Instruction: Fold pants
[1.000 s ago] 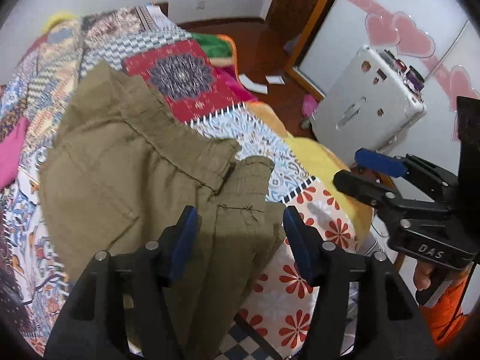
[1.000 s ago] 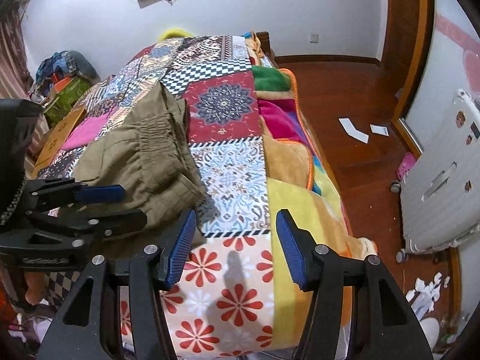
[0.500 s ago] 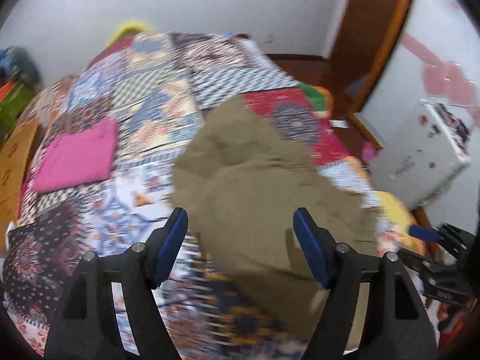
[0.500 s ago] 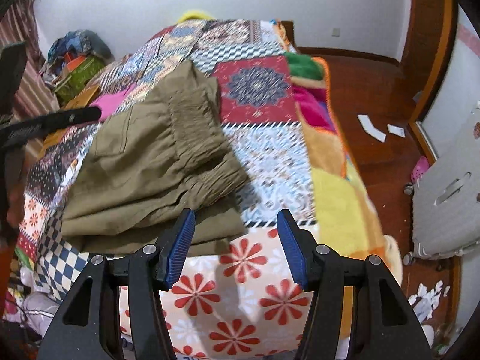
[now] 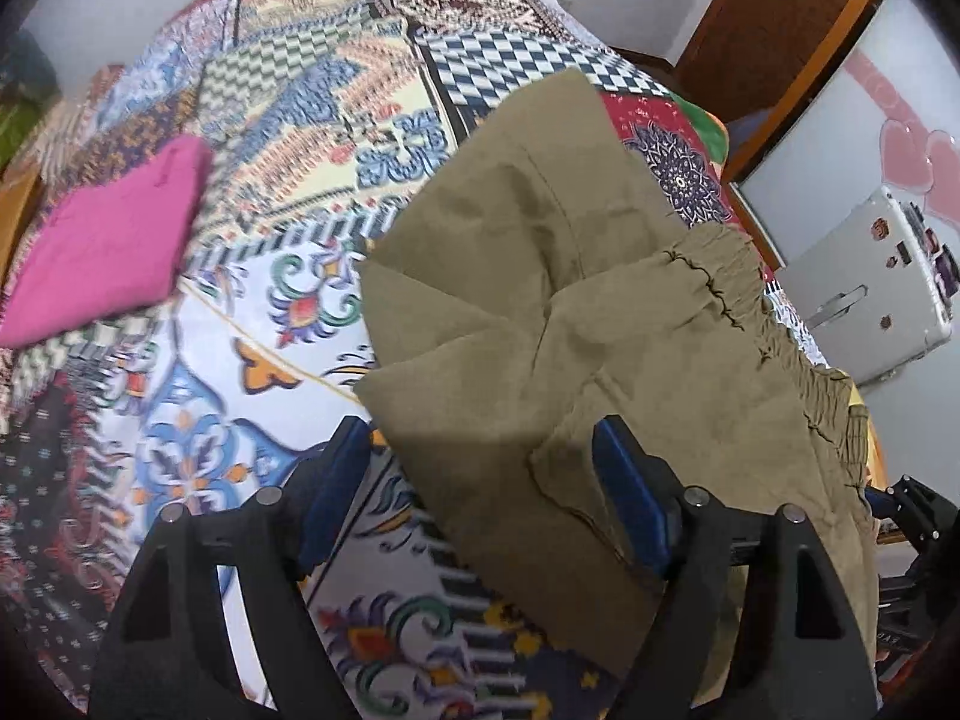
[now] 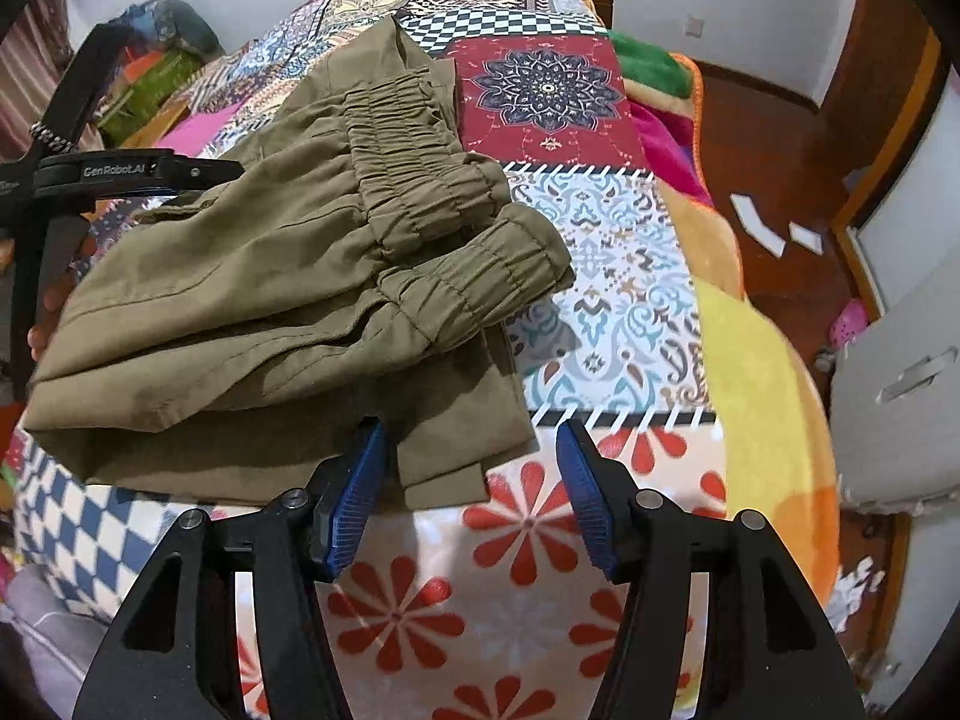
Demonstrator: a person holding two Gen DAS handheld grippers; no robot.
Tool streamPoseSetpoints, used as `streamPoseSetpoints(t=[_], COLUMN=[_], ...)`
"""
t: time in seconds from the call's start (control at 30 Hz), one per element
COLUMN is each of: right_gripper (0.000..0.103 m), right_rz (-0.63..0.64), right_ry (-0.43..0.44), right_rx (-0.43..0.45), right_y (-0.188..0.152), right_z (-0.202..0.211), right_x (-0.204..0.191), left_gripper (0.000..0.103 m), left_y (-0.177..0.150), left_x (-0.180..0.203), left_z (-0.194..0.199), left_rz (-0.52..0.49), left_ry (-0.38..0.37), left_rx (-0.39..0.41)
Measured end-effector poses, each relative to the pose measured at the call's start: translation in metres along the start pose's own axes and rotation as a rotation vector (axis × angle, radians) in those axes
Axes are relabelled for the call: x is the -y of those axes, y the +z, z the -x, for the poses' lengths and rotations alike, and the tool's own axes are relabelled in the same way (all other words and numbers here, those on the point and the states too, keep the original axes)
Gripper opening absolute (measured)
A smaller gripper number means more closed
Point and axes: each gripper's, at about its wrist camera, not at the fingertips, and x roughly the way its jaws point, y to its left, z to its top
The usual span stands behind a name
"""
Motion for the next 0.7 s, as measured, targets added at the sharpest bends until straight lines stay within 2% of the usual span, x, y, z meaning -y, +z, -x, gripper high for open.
streamPoseSetpoints(t=[0.07,0.13,0.27,0.3,0.33,0.57,0.6,0.7], right_gripper=[0.056,0.056,0.057,0.057,0.057,0.057,0.057,0.057], right_rz=[0.013,0.01,-0.018,-0.024,-0.026,-0.016,-0.013,0.007], right_ry=[-0.016,-0.014,0.001,0.002,0.004,-0.015,-0.017,-0.029], right_rx=[0.001,0.003,0.0,-0.001,-0.001,0.002,0.001,0.003], right_y=[0.001,0.003,0.009,0.011,0.012,0.028,0.031,0.045], right_z=[-0.002,-0.004,-0.009,-0.011,-0.013,-0.024,-0.026,-0.034], right_x=[-0.001,0.0,0.008,0.01,0.011,0.013,0.015,0.014], left_gripper=[0.072,0.06,0.043,0.034,0.029,0.016,0.011,0.011], left_y=[0.0,0.0,-0.004,-0.005,-0.007,-0.022,-0.027,-0.042], left_x=[-0.003,-0.001,0.006,0.007,0.006,-0.006,-0.009,-0.019], left_z=[-0.002,0.001,0.008,0.011,0.014,0.031,0.036,0.049], left_rz=[0.02,0.019,-0.021,-0.027,-0.024,0.025,0.034,0.074], left_ry=[-0.031,-0.044,-0.014,0.003,0.01,0.025,0.037,0.023], left_rx=[0.009,0.025,0.06,0.071,0.085,0.117,0.122,0.131])
